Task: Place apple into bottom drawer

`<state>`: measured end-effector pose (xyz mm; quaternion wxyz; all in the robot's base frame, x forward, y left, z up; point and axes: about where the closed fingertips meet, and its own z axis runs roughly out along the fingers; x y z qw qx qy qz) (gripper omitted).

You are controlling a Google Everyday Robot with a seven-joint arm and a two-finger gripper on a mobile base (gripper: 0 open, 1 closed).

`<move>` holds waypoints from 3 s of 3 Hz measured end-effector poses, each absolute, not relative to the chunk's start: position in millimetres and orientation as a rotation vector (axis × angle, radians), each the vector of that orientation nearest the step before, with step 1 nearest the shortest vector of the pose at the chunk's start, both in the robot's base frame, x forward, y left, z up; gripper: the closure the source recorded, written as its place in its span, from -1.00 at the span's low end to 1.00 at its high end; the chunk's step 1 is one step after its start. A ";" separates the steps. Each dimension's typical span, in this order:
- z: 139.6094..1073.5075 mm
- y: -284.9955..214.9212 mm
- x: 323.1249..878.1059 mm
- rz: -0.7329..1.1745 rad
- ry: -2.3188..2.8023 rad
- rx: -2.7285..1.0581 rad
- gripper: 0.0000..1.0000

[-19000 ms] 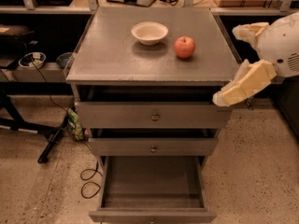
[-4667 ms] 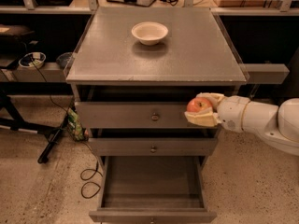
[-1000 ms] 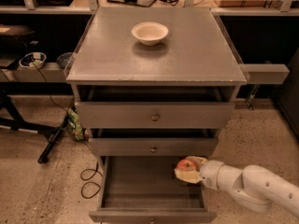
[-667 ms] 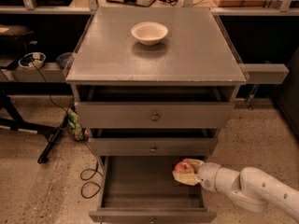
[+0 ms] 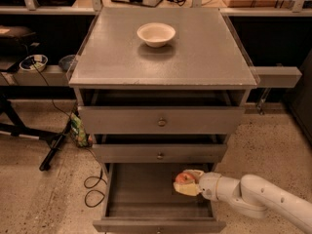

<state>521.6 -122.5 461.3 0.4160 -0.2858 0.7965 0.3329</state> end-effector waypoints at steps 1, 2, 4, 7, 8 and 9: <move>434.3 -118.4 528.9 0.826 2.044 -0.705 1.00; 409.6 -113.4 539.5 0.828 2.080 -0.705 1.00; 356.1 -111.8 562.4 0.777 2.164 -0.678 1.00; 313.2 -119.3 570.4 0.759 2.246 -0.642 1.00; 312.4 -118.6 568.3 0.748 2.237 -0.632 1.00; 272.6 -113.5 581.2 0.747 2.285 -0.538 1.00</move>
Offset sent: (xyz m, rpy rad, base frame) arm 0.0306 0.0106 -0.0804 -0.0560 0.1009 -0.0172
